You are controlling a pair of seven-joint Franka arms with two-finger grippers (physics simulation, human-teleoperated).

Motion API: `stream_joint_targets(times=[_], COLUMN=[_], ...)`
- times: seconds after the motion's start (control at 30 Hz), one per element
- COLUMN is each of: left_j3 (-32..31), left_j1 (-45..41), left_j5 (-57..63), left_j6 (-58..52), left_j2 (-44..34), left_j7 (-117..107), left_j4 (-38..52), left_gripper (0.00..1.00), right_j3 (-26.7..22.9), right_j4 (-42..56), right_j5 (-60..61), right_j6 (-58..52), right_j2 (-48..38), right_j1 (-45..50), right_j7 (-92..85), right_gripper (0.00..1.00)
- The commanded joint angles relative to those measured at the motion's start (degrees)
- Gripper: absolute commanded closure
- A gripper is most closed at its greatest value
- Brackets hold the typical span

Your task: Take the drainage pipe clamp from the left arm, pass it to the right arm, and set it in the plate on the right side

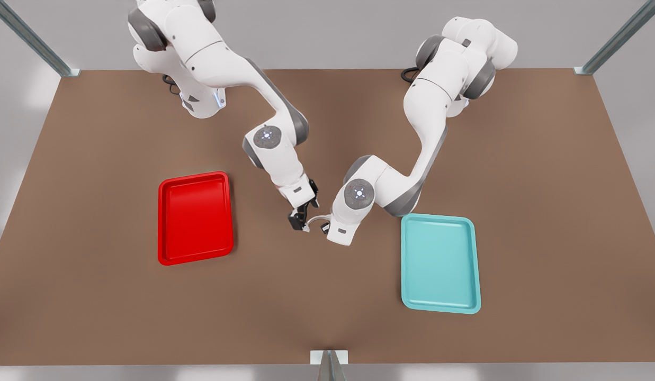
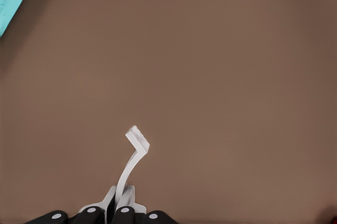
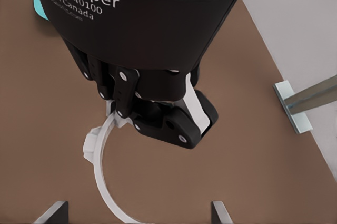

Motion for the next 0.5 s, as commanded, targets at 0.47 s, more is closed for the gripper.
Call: stream_joint_targets(times=[0.47], left_j3=[-0.09], left_j1=[-0.09], left_j5=[-0.07], left_j6=[0.04], left_j2=[-0.37], left_j7=[-3.21], left_j4=[0.82], left_gripper=[0.79], right_j3=[0.00], right_j4=[-0.63], right_j5=[0.00], right_j6=[0.12], right_j2=[2.45], right_j1=[0.86], right_j7=[-26.73], right_gripper=[0.00])
